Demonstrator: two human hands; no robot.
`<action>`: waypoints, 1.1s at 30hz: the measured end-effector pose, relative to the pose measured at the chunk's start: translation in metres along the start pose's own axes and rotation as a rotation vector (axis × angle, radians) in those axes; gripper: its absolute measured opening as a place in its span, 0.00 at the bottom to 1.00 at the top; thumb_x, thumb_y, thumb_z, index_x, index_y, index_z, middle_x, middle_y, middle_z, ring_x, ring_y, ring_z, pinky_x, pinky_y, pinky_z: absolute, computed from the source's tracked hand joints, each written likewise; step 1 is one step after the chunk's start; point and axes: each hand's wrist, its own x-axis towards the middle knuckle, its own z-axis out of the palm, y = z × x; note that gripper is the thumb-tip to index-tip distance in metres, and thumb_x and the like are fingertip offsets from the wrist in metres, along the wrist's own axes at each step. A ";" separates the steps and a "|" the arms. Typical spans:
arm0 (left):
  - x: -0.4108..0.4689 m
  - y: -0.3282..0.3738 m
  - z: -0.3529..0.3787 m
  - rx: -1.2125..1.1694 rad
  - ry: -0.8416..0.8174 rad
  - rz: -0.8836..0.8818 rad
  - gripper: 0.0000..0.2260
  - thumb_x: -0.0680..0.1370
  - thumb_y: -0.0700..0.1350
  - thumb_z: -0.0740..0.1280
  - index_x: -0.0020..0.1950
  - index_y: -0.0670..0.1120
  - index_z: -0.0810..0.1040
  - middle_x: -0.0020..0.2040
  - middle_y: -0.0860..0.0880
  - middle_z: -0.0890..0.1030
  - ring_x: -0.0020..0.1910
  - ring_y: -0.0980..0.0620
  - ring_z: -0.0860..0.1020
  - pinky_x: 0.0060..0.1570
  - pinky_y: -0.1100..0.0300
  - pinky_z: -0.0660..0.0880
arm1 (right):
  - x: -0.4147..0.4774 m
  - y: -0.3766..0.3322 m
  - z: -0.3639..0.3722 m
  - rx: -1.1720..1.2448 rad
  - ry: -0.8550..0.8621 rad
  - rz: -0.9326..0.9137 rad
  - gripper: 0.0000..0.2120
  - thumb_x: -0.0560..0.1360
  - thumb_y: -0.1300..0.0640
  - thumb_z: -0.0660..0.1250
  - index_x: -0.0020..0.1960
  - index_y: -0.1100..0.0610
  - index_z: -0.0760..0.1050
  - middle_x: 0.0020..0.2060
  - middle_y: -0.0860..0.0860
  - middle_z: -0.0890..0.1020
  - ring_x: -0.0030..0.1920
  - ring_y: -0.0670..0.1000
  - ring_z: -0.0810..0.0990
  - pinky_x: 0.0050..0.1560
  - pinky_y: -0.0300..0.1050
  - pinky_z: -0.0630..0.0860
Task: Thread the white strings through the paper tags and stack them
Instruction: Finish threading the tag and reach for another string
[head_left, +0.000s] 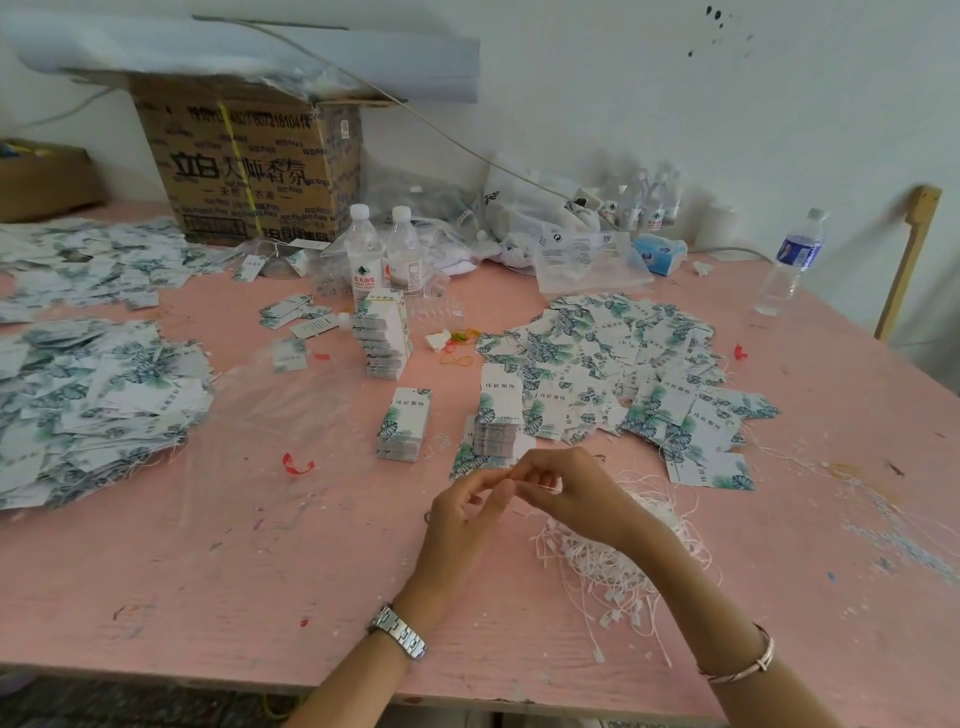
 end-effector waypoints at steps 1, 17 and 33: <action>0.000 0.000 0.000 0.002 -0.002 0.001 0.20 0.75 0.64 0.66 0.57 0.52 0.83 0.51 0.57 0.86 0.54 0.57 0.82 0.53 0.55 0.77 | 0.000 0.000 0.001 -0.015 -0.007 -0.003 0.06 0.79 0.56 0.70 0.50 0.57 0.83 0.37 0.47 0.83 0.36 0.45 0.78 0.39 0.40 0.76; 0.001 -0.003 -0.002 0.127 0.072 0.007 0.05 0.79 0.43 0.71 0.42 0.48 0.81 0.36 0.57 0.84 0.39 0.61 0.80 0.48 0.64 0.72 | -0.025 0.038 -0.038 -0.090 -0.125 0.118 0.03 0.78 0.56 0.71 0.48 0.53 0.83 0.42 0.45 0.84 0.42 0.46 0.81 0.48 0.44 0.78; 0.002 -0.004 -0.003 0.177 0.151 0.052 0.06 0.79 0.46 0.71 0.42 0.49 0.82 0.37 0.56 0.84 0.41 0.56 0.82 0.48 0.73 0.69 | -0.029 0.054 -0.089 -0.044 0.140 0.122 0.03 0.77 0.59 0.71 0.46 0.54 0.83 0.39 0.42 0.84 0.43 0.41 0.82 0.52 0.34 0.76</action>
